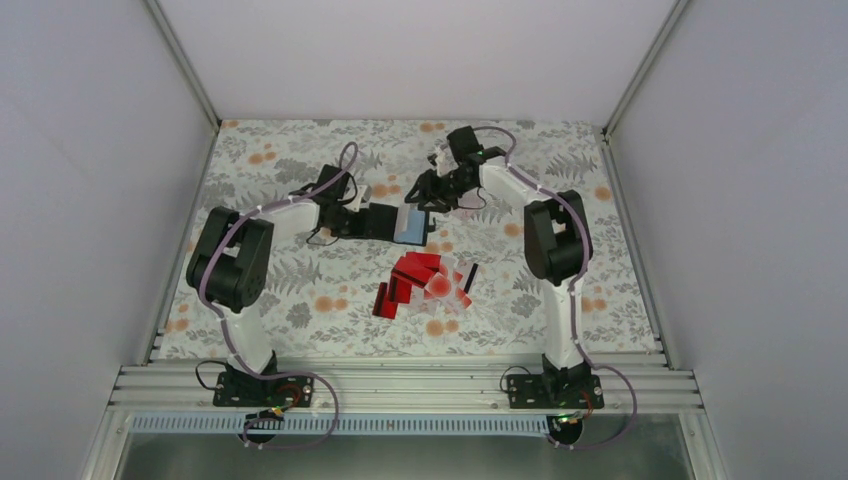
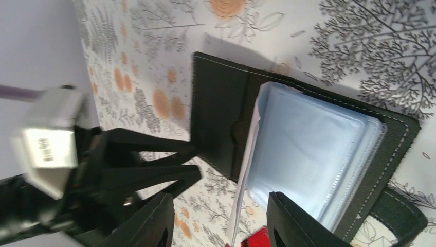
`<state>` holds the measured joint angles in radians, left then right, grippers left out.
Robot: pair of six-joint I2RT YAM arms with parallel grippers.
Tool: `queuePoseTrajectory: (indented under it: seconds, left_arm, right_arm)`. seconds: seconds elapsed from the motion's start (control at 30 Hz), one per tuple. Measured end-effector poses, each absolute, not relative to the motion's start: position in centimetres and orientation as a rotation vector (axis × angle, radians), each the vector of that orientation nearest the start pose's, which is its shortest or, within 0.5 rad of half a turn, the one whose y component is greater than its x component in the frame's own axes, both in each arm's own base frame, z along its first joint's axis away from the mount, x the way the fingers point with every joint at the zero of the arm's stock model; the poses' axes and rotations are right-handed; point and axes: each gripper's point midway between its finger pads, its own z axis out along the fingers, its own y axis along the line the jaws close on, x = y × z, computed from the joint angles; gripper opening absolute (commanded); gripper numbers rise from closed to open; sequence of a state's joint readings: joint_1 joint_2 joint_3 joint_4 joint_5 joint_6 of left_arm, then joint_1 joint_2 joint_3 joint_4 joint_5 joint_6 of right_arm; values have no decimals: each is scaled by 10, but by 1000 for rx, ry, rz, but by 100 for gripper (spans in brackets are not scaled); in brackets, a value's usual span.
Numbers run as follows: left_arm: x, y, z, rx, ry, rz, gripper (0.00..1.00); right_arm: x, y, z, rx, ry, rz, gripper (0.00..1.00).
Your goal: Put the credit cards into the card holder
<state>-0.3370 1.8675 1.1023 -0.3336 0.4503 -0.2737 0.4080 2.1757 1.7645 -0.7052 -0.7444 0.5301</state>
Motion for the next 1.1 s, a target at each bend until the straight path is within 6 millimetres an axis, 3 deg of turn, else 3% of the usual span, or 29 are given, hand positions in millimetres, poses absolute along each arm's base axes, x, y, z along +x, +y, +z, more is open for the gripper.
queuePoseTrajectory:
  seconds: [0.1,0.53,0.8,0.93,1.1]
  left_arm:
    - [375,-210,47,241,2687,-790,29]
    - [373,-207,57,237,2686,-775,29]
    - [372,-206,105,243,2595,-775,29]
    - [372,-205,126,241,2554,-778,29]
    - [368,-203,136,228,2546,-779,29]
  right_arm:
    - [416,307,92,-58,2851,1252,35]
    - [406,337,58,-104,2909,1305,35]
    - [411,366,72,-185,2834,1434,39]
    - [404,381,63,-215,2845,1474,42]
    - [396,388,44,-211,2888,1484,43]
